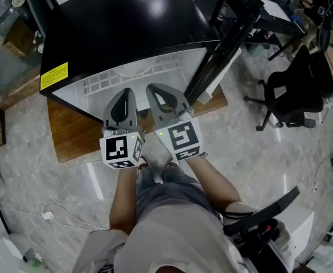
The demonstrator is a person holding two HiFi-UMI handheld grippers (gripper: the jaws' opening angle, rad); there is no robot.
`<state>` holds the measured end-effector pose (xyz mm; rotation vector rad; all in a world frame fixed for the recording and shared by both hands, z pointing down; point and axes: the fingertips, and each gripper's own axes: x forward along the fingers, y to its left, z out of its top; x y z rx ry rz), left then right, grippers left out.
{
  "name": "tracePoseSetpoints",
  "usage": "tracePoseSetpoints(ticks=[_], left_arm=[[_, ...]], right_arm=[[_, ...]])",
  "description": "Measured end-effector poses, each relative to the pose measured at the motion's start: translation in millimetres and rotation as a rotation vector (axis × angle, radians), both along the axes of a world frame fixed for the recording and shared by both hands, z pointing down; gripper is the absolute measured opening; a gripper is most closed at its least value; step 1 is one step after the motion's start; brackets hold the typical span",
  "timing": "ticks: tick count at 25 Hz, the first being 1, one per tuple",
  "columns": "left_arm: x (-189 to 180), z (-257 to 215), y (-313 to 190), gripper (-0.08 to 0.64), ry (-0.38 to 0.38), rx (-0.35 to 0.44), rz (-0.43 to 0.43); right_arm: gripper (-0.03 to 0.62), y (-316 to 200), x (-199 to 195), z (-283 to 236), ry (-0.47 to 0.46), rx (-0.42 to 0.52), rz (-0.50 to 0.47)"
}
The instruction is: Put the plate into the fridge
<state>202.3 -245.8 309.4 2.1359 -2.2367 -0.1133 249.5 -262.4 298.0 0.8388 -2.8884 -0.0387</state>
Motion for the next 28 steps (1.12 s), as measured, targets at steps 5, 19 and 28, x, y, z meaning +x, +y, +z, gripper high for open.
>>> tracePoseSetpoints(ticks=[5, 19, 28], left_arm=[[35.4, 7.6, 17.1, 0.018, -0.028, -0.049, -0.038], [91.4, -11.7, 82.9, 0.018, -0.022, -0.024, -0.039], [86.6, -21.5, 182.3, 0.018, -0.014, -0.013, -0.002]], right_arm=[[0.017, 16.1, 32.9, 7.5, 0.012, -0.038, 0.022], [0.017, 80.3, 92.0, -5.5, -0.047, -0.013, 0.112], [0.017, 183.4, 87.1, -21.6, -0.054, 0.004, 0.149]])
